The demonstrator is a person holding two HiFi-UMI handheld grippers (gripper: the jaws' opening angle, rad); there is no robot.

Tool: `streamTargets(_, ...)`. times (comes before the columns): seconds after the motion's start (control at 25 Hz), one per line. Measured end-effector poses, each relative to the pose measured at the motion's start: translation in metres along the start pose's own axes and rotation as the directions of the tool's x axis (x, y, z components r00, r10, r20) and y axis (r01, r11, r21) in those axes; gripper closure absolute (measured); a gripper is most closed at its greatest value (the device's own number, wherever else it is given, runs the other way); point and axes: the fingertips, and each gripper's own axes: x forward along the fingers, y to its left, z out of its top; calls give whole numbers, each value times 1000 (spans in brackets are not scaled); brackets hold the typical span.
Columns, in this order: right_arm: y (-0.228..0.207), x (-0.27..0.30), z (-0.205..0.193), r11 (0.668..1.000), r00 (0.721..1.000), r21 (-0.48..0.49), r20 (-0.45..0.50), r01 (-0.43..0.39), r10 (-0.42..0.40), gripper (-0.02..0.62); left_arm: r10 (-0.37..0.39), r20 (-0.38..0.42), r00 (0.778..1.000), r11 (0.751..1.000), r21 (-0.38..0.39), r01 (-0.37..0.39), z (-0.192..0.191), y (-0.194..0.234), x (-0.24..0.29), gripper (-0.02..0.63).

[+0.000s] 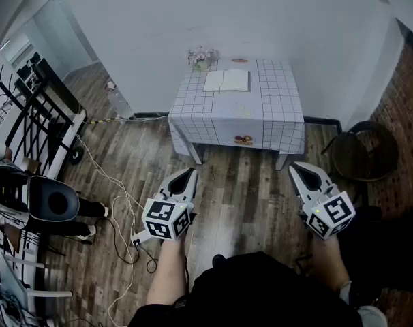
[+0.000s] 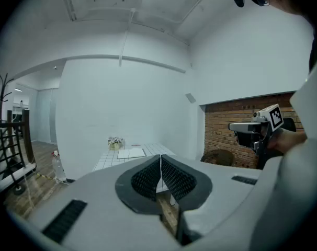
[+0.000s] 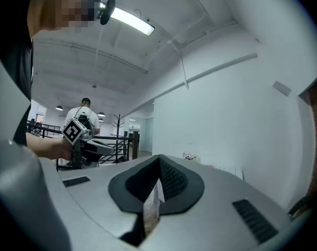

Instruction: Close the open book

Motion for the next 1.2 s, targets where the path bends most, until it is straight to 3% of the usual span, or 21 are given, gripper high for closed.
streamTargets(0.6,-30,-53,-8,1000,1000,12,7,-13,13,592,-21,4,1000,1000,24,21,3,-69,25,595)
streamTargets(0.68,-30,-64,-14,999,999,16,-6,-38,38,592,-27,3,1000,999,20,27,1,-81,27,595)
streamTargets(0.88,-7,-81,-12,982,982,12,18,-190,189,592,-46,3,999,999,15,46,-2,-104,33,595)
streamTargets(1.2,-33,-85,-25,980,984,88,12,-180,179,592,-77,-13,997,997,-18,77,-6,-108,63,595)
